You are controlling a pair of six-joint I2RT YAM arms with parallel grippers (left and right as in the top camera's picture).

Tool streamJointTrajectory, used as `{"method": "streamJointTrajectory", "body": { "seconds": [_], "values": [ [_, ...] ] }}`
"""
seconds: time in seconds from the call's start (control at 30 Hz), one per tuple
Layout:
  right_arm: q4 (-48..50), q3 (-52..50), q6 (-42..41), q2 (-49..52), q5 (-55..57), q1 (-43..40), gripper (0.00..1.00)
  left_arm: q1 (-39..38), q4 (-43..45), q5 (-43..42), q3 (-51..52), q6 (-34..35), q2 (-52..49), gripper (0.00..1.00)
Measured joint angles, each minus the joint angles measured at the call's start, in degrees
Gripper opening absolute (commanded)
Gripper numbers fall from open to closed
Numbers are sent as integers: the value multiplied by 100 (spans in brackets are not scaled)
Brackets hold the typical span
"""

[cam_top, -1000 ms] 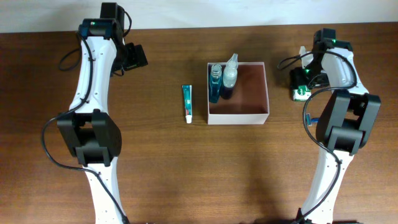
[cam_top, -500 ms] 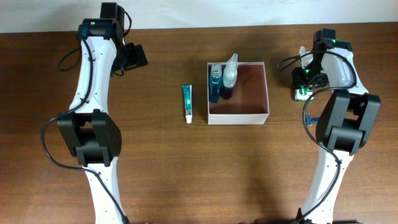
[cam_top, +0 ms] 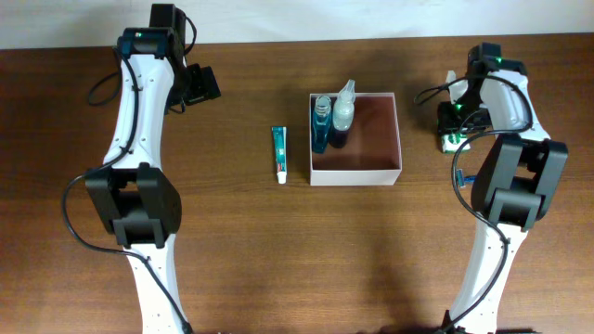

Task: Pack container
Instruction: 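Lift the Dettol box and carry it left over the pink box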

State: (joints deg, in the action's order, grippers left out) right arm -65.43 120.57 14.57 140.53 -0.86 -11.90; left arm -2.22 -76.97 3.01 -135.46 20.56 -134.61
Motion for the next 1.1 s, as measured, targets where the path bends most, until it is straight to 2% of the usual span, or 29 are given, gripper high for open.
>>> {"method": "streamJointTrajectory", "body": {
  "seconds": [0.2,0.43,0.67,0.9,1.1],
  "values": [
    [-588,774,-129,17,-2,0,42,0,0,0,0,0,0,99],
    [-1759,2332,-612,24,-22,50,41,0,0,0,0,0,0,99],
    [-2468,3574,-951,22,-70,501,42,0,0,0,0,0,0,99],
    [-3115,3779,-1244,22,-136,1150,42,0,0,0,0,0,0,99],
    [-3156,3781,-1646,22,-291,1600,42,0,0,0,0,0,0,99]
  ]
}}
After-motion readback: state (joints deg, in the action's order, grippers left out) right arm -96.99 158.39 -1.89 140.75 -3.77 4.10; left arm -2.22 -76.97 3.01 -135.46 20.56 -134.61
